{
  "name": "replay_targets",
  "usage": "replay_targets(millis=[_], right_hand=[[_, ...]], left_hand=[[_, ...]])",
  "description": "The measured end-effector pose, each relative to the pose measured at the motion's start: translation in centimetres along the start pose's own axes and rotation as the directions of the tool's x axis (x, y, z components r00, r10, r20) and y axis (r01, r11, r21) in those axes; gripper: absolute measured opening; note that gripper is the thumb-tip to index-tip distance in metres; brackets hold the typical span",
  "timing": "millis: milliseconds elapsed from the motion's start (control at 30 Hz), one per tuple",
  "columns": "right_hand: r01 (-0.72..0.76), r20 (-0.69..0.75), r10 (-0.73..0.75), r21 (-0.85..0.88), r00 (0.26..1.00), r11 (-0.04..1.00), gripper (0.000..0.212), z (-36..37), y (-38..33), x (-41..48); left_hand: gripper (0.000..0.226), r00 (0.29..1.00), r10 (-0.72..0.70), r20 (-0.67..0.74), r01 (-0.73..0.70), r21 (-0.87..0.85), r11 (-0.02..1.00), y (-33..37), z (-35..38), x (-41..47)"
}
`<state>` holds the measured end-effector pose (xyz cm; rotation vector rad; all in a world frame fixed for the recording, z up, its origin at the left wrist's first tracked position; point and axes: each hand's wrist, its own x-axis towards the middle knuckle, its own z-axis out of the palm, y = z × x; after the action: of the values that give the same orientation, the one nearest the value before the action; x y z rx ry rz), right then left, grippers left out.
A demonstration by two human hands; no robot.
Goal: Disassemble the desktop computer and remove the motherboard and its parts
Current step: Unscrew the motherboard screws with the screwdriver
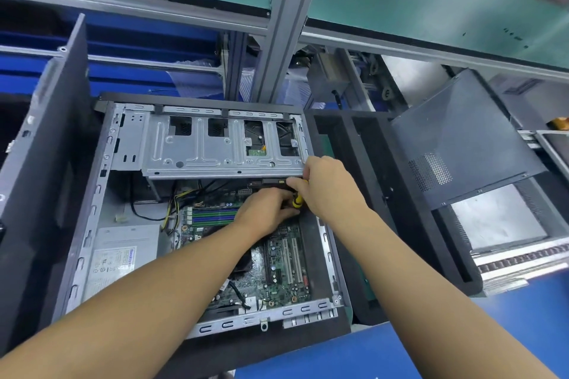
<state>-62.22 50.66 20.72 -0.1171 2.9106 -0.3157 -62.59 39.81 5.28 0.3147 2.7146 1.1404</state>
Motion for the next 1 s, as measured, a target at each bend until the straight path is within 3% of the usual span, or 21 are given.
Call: replay_targets(millis=[133, 300, 433, 567, 800, 933, 1000], right_hand=[[0.026, 0.033, -0.023, -0.096, 0.999, 0.995, 0.018, -0.05, -0.26, -0.04], [0.133, 0.113, -0.122, -0.093, 0.986, 0.987, 0.017, -0.18, -0.23, -0.18], [0.104, 0.100, -0.102, -0.009, 0.990, 0.995, 0.013, 0.08, -0.11, -0.23], [0.018, 0.005, -0.017, -0.122, 1.000, 0.992, 0.036, 0.42, -0.23, -0.12], [0.135, 0.087, -0.123, -0.151, 0.989, 0.979, 0.016, -0.01, -0.35, 0.20], [0.179, 0.157, -0.157, -0.137, 0.975, 0.974, 0.023, -0.27, -0.19, 0.12], [0.158, 0.135, -0.146, -0.080, 0.980, 0.984, 0.013, -0.10, -0.02, 0.05]], left_hand=[[0.012, 0.999, -0.010, 0.031, 0.010, 0.002, 1.000, 0.03, 0.06, 0.10], [0.014, 1.000, 0.000, 0.026, 0.000, 0.007, 1.000, -0.45, 0.07, 0.22], [0.015, 1.000, -0.017, -0.007, 0.017, 0.026, 1.000, -0.25, 0.14, 0.27], [0.021, 0.999, -0.040, -0.017, 0.041, 0.055, 0.998, -0.15, 0.28, 0.17], [0.018, 0.999, -0.018, 0.051, 0.014, 0.071, 0.997, -0.19, 0.07, 0.20], [0.019, 0.998, -0.050, 0.026, 0.048, 0.076, 0.996, 0.02, -0.05, 0.24], [0.020, 0.997, -0.069, 0.024, 0.066, 0.104, 0.992, 0.10, 0.03, 0.24]])
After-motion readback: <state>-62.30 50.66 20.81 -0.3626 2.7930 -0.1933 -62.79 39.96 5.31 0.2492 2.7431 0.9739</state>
